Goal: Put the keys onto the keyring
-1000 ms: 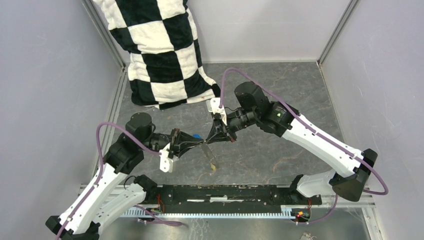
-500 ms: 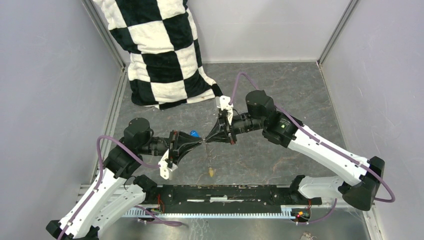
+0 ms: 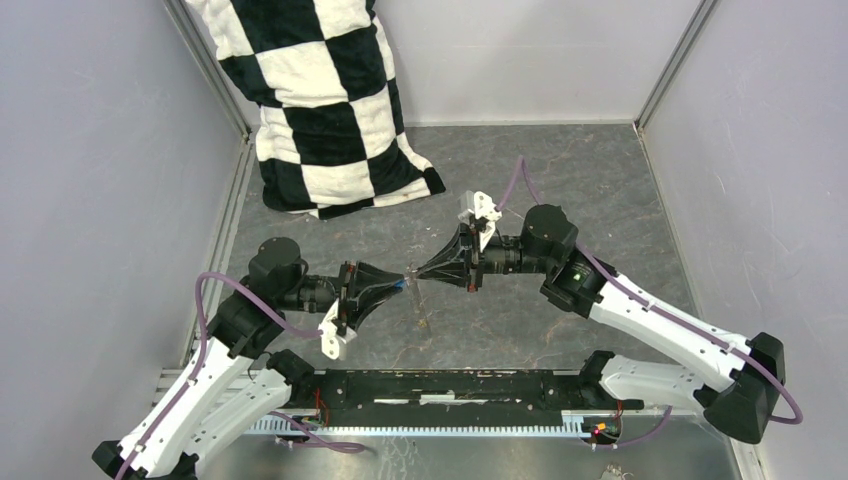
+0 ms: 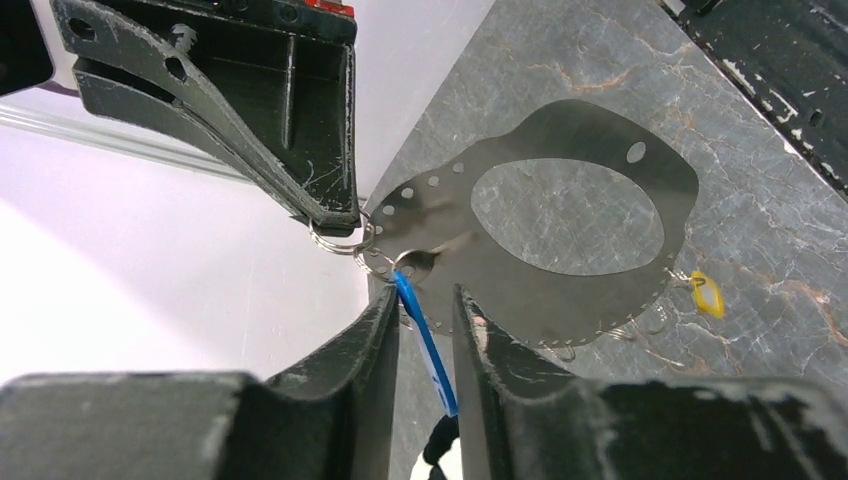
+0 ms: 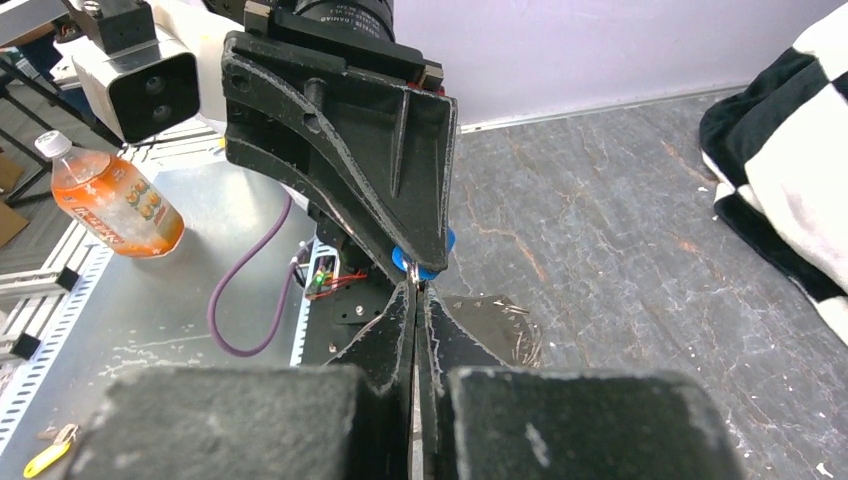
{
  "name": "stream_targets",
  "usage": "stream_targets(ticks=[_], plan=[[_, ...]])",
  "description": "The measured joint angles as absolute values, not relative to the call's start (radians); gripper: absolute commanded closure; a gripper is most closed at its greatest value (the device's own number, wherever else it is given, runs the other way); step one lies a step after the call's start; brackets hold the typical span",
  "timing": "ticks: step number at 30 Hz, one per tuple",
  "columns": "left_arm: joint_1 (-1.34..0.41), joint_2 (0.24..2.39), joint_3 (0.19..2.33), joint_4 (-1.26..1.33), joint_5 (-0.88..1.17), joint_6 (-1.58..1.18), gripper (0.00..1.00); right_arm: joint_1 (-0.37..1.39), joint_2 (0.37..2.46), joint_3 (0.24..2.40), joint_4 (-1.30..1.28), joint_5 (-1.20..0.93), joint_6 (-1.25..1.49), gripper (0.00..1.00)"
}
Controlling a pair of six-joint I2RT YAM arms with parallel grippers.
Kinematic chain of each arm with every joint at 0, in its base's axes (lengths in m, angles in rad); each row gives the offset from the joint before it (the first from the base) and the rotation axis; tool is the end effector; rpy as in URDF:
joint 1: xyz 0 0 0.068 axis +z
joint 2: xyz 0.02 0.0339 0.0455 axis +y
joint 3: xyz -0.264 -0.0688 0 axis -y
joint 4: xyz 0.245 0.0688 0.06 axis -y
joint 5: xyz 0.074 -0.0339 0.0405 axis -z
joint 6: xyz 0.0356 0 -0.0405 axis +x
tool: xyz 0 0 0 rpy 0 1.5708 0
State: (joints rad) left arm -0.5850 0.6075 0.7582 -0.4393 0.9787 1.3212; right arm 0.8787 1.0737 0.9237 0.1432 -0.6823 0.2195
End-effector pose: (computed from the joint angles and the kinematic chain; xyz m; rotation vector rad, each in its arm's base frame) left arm 0.0891 -0.0944 0.3336 1.6948 0.4137 -0.3702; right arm 0.1403 0.2045 0.3676 -1.0903 1.3801 1.3622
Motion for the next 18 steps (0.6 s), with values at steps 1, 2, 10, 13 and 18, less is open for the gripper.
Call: stream_targets(ticks=[1, 2, 10, 13, 18], plan=[[-0.585, 0.608, 0.76, -0.44, 0.977, 1.312, 0.52, 0.878, 1.07, 0.918, 0.151, -0.678, 0.221, 1.0], [-0.585, 0.609, 0.763, -0.44, 0.976, 1.295, 0.47, 0.877, 1.065, 0.911, 0.163, -0.67, 0.223, 1.0], [-0.585, 0.638, 0.833, -0.405, 0.997, 0.984, 0.26, 0.874, 1.022, 0.846, 0.281, -0.636, 0.231, 1.0], [-0.585, 0.654, 0.839, -0.375, 1.003, 0.854, 0.3, 0.873, 1.016, 0.833, 0.314, -0.628, 0.239, 1.0], [-0.585, 0.685, 0.841, -0.247, 0.994, 0.612, 0.4, 0.87, 1.015, 0.831, 0.342, -0.628, 0.237, 1.0]])
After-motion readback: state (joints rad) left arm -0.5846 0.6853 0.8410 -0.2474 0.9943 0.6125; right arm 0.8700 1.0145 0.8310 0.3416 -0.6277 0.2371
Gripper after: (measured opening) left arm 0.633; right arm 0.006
